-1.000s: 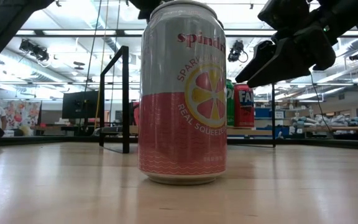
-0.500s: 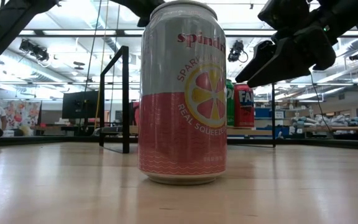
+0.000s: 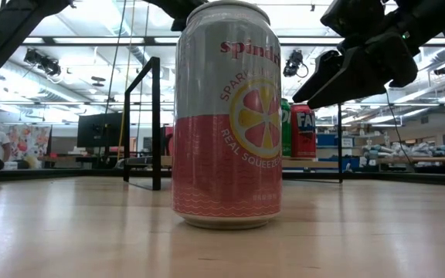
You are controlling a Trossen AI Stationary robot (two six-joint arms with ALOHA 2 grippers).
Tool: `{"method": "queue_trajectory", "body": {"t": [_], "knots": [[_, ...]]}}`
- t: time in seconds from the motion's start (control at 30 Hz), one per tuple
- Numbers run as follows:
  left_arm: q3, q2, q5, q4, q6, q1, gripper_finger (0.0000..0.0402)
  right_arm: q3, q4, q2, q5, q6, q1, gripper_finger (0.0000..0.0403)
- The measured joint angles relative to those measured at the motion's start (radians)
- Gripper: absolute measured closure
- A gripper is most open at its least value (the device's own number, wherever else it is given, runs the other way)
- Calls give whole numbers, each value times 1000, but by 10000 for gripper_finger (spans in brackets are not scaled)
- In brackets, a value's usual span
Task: Place canned beverage on shelf
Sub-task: Put the red soda can on the shelf, then put the white and orange soda can on the shelf aligned with the red soda can
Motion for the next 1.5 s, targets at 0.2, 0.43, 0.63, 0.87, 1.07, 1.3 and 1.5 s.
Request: {"method": "queue_trajectory", "body": {"t": [0.2,0.43,0.63,0.87,1.07,1.3,1.5], "knots": [[0,0,0,1,-27,-9,52,0,0,0,-1,7,0,25],[1,0,-5,4,-31,-19,40,0,0,0,-2,7,0,25],[1,0,-55,7,-27,-25,14,0,4,0,-22,7,0,25],[1,0,-121,-7,-27,-61,10,0,7,0,-22,6,0,25],[1,0,-205,-16,-21,-86,10,0,7,0,-22,7,0,25],[1,0,-257,-19,-10,-122,10,0,10,0,-26,15,0,25],[75,-1,-298,-57,-7,-142,10,0,17,0,-26,15,0,25]]}}
